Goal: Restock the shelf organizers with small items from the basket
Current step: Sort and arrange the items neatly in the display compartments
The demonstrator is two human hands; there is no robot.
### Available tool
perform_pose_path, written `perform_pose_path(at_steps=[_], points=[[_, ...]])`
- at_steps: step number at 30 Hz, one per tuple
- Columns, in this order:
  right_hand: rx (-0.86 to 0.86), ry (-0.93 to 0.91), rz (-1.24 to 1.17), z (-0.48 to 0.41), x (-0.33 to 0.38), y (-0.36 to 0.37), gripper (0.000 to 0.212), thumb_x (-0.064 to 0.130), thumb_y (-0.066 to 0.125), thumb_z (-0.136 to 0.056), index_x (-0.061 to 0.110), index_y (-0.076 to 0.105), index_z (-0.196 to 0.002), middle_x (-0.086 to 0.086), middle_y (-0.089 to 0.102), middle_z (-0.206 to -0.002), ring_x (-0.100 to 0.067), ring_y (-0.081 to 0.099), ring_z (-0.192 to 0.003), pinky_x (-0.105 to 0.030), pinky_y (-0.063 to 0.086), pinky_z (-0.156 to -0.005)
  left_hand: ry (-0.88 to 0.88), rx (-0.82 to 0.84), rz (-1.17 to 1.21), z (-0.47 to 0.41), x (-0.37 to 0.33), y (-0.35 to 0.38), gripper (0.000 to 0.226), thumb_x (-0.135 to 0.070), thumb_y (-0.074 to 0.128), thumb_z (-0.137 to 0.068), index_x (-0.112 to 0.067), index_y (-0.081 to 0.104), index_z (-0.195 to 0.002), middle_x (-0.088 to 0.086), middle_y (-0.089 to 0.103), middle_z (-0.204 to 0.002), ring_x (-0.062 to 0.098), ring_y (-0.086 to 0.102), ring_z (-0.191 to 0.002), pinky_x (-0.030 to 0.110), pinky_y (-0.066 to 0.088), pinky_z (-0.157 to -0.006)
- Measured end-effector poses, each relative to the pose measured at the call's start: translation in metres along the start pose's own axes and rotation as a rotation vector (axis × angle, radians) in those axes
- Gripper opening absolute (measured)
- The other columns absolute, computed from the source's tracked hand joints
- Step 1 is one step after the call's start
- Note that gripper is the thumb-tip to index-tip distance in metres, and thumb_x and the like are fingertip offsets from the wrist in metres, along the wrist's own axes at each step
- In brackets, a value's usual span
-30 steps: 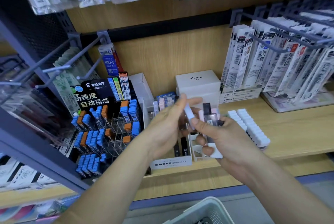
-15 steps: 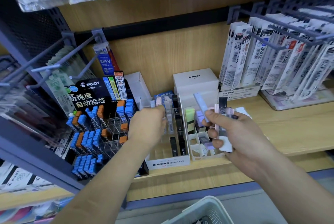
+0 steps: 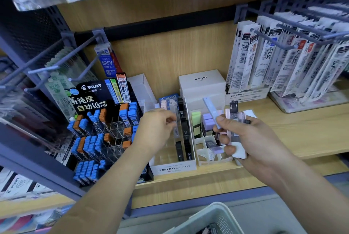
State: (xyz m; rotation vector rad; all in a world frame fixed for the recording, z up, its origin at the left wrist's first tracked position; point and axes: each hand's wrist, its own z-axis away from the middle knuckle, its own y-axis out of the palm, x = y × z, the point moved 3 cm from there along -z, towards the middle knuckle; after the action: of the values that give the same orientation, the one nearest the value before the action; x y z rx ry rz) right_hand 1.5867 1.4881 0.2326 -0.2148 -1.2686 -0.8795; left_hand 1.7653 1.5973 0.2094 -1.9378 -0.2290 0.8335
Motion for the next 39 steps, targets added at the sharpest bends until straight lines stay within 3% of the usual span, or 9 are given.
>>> perform_pose_path(at_steps=[4,8,11,13,19,23,27,32,39], points=[[0.003,0.036,0.028,-0.003,-0.004,-0.004,0.017,0.003,0.066,-0.087,-0.002,0.064,-0.103,-0.009,0.058,-0.08,-0.012,0.047,-0.052,-0.02,0.033,-0.039,0.104,-0.021,-0.119,-0.002,0.002,0.007,0.012,-0.011,0.067,-0.086,-0.011,0.074,-0.095,0.005,0.066,-0.093,0.024,0.062,-0.082,0.032,0.051,-0.077],[0.014,0.019,0.055,-0.007,-0.005,-0.003,0.017,-0.001,0.067,-0.085,-0.001,0.066,-0.102,-0.012,0.056,-0.084,-0.012,0.044,-0.054,-0.02,0.034,-0.04,0.028,-0.039,-0.072,-0.003,-0.002,-0.002,0.016,-0.012,0.067,-0.086,-0.016,0.072,-0.1,-0.005,0.062,-0.087,0.013,0.06,-0.076,0.025,0.05,-0.077],[0.017,0.003,0.061,-0.008,-0.004,0.0,0.014,0.001,0.07,-0.083,0.001,0.067,-0.096,-0.013,0.053,-0.082,-0.013,0.042,-0.055,-0.021,0.033,-0.04,-0.234,-0.054,0.465,-0.004,-0.015,-0.026,0.011,-0.013,0.063,-0.09,-0.014,0.073,-0.095,-0.004,0.069,-0.075,0.01,0.066,-0.067,0.022,0.055,-0.07],[0.017,-0.004,0.063,-0.008,-0.004,0.003,0.015,0.002,0.072,-0.082,0.001,0.066,-0.095,-0.011,0.053,-0.077,-0.013,0.042,-0.053,-0.021,0.033,-0.039,-0.253,0.06,0.743,0.001,-0.033,-0.038,0.014,-0.017,0.06,-0.092,-0.017,0.074,-0.094,0.001,0.073,-0.079,0.01,0.067,-0.071,0.024,0.056,-0.069],[0.035,-0.029,0.061,-0.011,-0.008,0.013,0.015,0.002,0.074,-0.079,0.001,0.067,-0.092,-0.009,0.054,-0.071,-0.012,0.043,-0.05,-0.022,0.032,-0.04,-0.145,0.332,0.718,0.021,-0.057,-0.035,0.021,-0.005,0.076,-0.077,-0.017,0.073,-0.093,0.001,0.073,-0.078,0.009,0.066,-0.073,0.026,0.056,-0.077],[0.019,-0.019,0.083,-0.014,-0.013,0.018,0.015,0.009,0.076,-0.079,0.004,0.068,-0.09,-0.013,0.061,-0.076,-0.015,0.044,-0.054,-0.024,0.033,-0.042,-0.062,0.424,0.509,0.027,-0.055,-0.034,0.04,-0.008,0.071,-0.083,-0.039,0.063,-0.108,0.004,0.07,-0.074,0.01,0.067,-0.069,0.024,0.055,-0.075],[-0.033,0.038,-0.002,-0.016,-0.01,0.018,0.022,0.014,0.068,-0.088,0.0,0.066,-0.104,-0.01,0.068,-0.074,-0.014,0.044,-0.052,-0.022,0.033,-0.04,-0.112,0.219,0.385,0.017,-0.035,-0.051,0.026,-0.015,0.067,-0.088,-0.038,0.067,-0.101,-0.004,0.066,-0.072,0.001,0.056,-0.059,0.015,0.046,-0.061],[-0.031,0.057,-0.032,-0.016,-0.006,0.017,0.027,0.014,0.068,-0.087,-0.001,0.064,-0.109,-0.008,0.066,-0.074,-0.013,0.045,-0.052,-0.021,0.033,-0.039,-0.245,-0.168,0.644,-0.006,-0.004,-0.082,0.02,-0.013,0.074,-0.081,-0.032,0.072,-0.084,-0.004,0.074,-0.085,0.006,0.068,-0.085,0.021,0.052,-0.079],[-0.005,0.051,-0.044,-0.014,-0.003,0.016,0.03,0.013,0.068,-0.087,-0.003,0.063,-0.112,-0.008,0.063,-0.074,-0.014,0.045,-0.052,-0.022,0.033,-0.039,-0.245,-0.23,0.321,-0.025,0.007,-0.073,0.009,-0.017,0.074,-0.081,-0.023,0.072,-0.087,-0.012,0.065,-0.077,-0.001,0.061,-0.07,0.015,0.051,-0.069]])
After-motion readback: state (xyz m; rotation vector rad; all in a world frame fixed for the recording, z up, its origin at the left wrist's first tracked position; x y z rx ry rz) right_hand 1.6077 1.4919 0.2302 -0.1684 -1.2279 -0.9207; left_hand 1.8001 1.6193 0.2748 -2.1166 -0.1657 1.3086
